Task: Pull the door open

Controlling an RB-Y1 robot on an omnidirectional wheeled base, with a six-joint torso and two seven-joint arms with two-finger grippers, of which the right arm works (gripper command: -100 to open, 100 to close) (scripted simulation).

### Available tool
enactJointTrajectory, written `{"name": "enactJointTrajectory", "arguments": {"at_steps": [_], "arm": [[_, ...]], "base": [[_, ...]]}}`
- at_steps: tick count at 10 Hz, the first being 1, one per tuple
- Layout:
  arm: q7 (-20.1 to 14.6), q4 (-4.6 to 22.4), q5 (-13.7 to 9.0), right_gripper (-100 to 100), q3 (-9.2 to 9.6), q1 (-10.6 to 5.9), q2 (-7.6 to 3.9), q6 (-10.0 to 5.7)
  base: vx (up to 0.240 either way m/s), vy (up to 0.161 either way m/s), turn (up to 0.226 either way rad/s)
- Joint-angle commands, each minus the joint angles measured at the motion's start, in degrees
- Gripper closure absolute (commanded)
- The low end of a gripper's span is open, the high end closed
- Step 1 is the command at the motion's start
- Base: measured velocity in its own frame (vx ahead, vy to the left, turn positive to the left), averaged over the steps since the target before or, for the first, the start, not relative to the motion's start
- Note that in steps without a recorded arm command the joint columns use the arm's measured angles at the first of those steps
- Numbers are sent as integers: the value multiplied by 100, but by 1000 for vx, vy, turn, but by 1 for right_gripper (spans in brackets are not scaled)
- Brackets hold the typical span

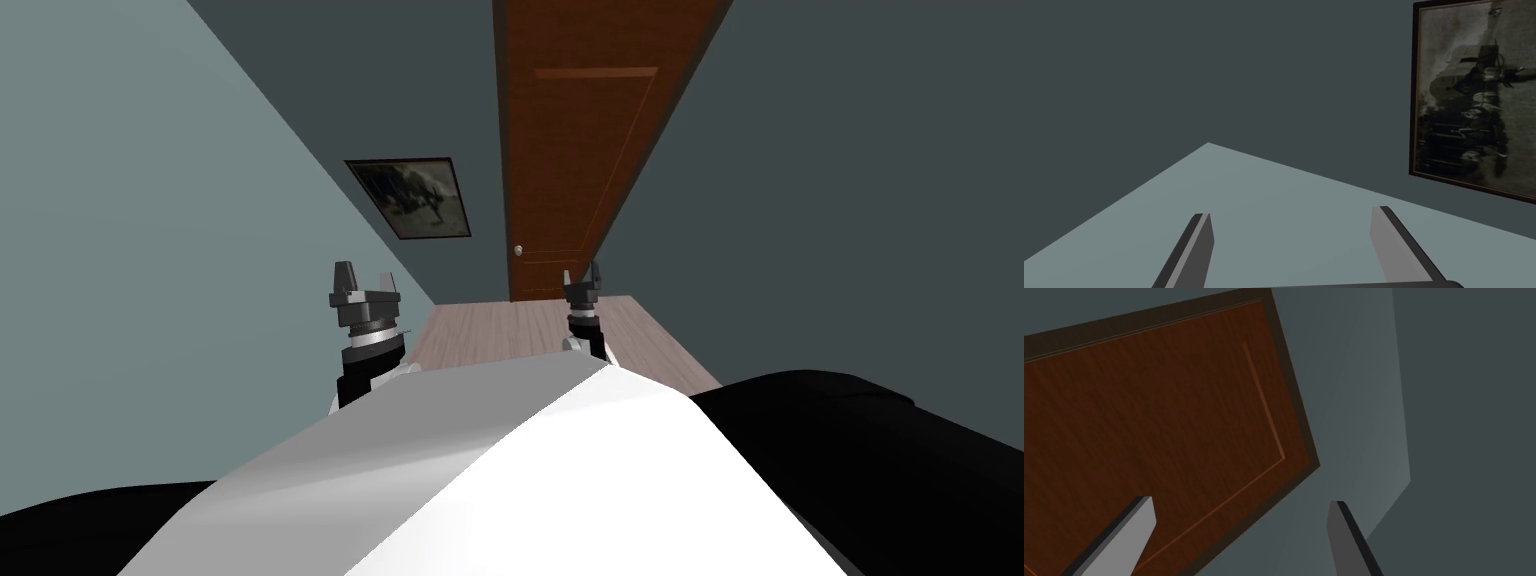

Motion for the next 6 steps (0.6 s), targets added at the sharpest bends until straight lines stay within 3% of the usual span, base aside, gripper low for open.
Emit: {"name": "enactJointTrajectory", "arguments": {"at_steps": [1, 6], "arm": [[-164, 129, -50, -100, 43, -18, -27, -21], [-705, 623, -240, -100, 131, -130, -150, -102]], "base": [[106, 17, 17], [94, 18, 16]]}}
